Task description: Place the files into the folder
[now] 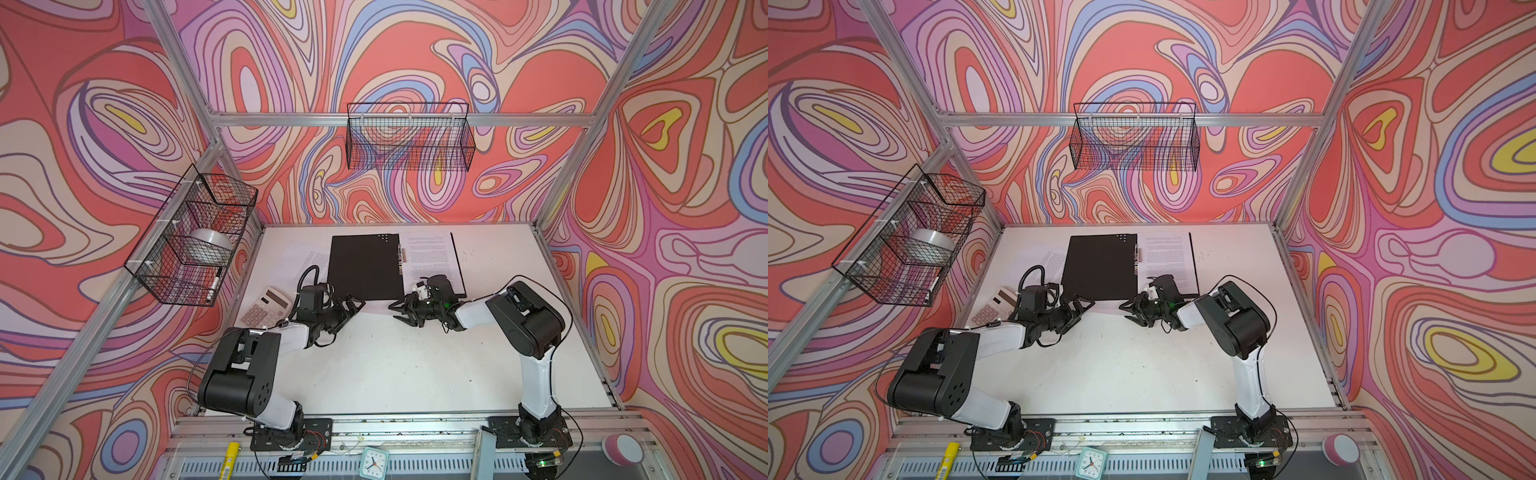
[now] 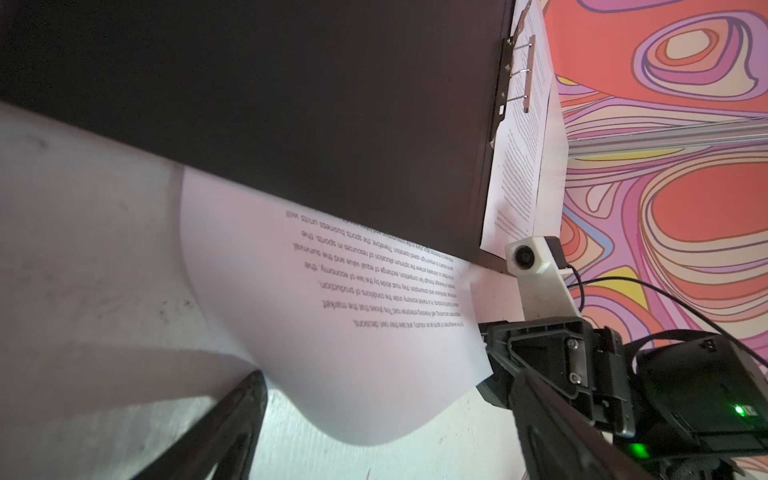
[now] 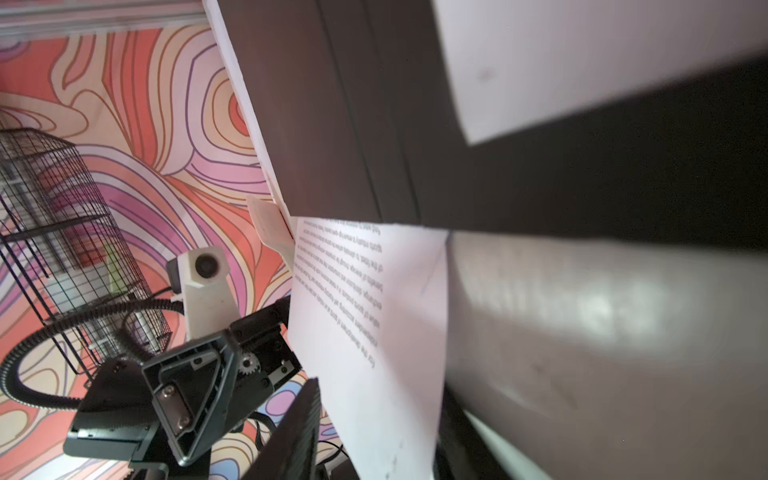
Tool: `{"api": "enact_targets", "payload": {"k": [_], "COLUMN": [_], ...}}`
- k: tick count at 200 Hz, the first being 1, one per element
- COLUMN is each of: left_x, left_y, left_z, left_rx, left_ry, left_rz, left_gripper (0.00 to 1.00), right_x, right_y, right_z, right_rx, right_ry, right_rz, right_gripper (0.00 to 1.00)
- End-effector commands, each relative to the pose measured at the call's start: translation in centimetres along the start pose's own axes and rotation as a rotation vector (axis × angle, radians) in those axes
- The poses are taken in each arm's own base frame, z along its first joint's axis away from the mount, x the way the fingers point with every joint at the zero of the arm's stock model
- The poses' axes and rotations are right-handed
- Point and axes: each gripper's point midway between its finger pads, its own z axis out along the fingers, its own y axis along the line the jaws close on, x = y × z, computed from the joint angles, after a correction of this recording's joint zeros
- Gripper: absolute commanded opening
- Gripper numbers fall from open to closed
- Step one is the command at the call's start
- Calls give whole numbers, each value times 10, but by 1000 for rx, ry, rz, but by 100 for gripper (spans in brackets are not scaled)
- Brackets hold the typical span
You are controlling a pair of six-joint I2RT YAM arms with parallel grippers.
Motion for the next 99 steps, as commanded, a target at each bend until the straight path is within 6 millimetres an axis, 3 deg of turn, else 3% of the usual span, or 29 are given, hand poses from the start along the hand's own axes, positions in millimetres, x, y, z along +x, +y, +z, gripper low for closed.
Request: {"api": "enact_targets", "payload": {"k": [1,46,82,99], "left_x": [31,31,28,25], "left_y": [48,44,27,19], "left_z": [-3,-5,-11,-21], "left_rx": [-165,-153,-106,-114], "left_ry": [80,77,71,57], "left_rz": [-109,-107,-115,-98], "left_gripper": [93,93,93,97], "right_x": [-15,-25,-28,-23], "right_y": [-51,-50,-46,-45], "right_z": [1,10,12,8], "right_rx": [129,122,97,97], "right_ry": [-44,-48,-53,-55], "right_rz": [110,108,117,127], "right_gripper": [39,25,0,0]}}
